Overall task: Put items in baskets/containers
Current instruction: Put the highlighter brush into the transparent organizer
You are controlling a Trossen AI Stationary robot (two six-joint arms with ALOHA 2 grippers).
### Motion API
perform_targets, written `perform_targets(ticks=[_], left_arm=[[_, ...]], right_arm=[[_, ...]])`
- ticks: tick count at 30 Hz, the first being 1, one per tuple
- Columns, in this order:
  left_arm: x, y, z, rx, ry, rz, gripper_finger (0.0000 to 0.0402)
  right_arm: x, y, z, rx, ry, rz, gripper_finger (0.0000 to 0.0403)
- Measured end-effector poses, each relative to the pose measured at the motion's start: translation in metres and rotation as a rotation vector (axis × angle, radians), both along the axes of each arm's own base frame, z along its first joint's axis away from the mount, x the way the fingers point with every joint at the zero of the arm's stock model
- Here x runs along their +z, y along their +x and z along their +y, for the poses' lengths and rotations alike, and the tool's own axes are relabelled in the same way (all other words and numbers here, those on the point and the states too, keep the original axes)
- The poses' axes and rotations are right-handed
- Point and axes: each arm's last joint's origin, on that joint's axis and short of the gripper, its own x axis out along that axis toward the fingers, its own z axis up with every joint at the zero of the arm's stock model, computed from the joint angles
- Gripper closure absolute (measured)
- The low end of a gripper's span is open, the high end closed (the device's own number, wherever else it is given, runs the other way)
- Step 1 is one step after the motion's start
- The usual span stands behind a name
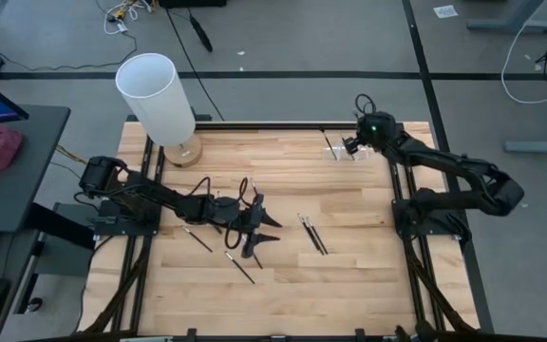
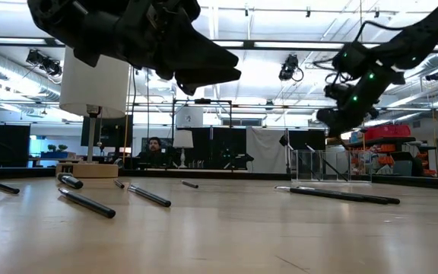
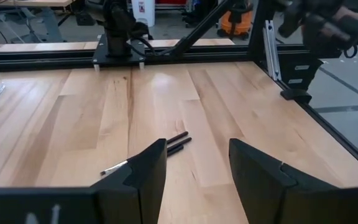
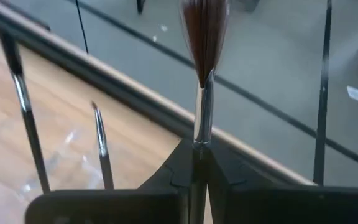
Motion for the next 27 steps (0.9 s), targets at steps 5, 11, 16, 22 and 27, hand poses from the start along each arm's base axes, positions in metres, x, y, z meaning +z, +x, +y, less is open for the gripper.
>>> perform_targets(ticks=[5,11,16,22,27], left_arm=[[0.000,0.000,-0.002,-0.007,0.001,0.000,0.0225],[0.000,0.000,-0.002,-0.007,0.001,0.000,0.0225],[0.000,0.000,-0.002,-0.007,0.001,0.000,0.0225],[0.000,0.000,-0.002,-0.007,0.001,0.000,0.0225],[0.000,0.000,-0.002,-0.007,0.000,0.001,0.0225]], right_arm=[[-0.015,-0.001,-0.004,-0.028,0.077,0.045,0.0385],[-0.020,-0.001,-0.006,-0.051,0.103,0.047,0.0376],[-0.021,-0.002,-0.005,-0.067,0.121,0.045,0.0361],[-0.022,-0.004,-0.004,-0.076,0.143,0.054,0.0359],[-0.022,-0.004,-0.004,-0.083,0.147,0.048,0.0357]])
